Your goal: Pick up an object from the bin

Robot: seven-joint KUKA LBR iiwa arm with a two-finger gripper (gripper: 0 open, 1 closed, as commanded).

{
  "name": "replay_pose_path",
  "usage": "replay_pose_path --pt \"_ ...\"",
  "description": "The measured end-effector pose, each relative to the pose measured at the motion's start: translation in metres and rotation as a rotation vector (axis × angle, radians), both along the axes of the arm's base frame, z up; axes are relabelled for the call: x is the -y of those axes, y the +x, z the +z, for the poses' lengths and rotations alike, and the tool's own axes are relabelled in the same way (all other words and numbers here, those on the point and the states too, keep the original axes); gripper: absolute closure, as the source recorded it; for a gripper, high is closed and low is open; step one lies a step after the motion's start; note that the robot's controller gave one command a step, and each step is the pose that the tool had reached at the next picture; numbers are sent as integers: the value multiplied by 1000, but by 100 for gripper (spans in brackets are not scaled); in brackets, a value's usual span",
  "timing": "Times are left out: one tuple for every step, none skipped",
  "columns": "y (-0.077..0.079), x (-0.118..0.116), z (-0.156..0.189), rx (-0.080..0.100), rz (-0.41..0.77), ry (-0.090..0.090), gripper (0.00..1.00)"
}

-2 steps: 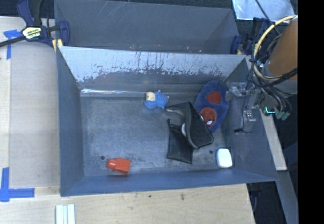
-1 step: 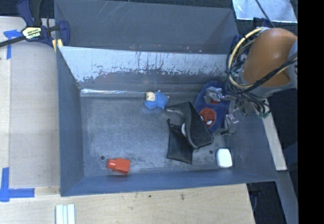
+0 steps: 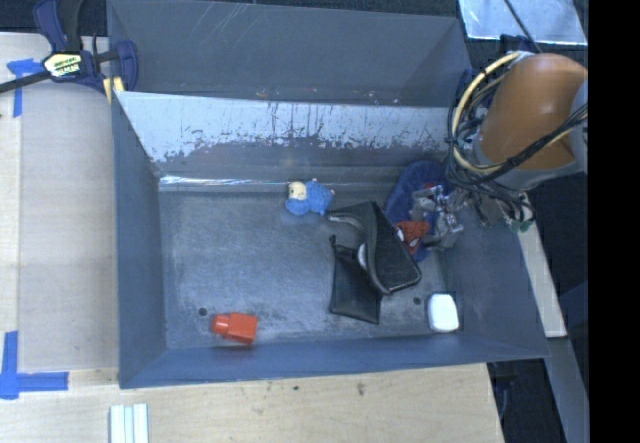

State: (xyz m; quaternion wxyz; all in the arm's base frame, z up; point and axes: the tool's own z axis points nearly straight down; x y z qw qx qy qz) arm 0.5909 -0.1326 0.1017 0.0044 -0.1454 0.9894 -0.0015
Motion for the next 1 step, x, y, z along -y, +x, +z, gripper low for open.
replay_pose_path --pt "-25 -66 120 3 40 1 100"
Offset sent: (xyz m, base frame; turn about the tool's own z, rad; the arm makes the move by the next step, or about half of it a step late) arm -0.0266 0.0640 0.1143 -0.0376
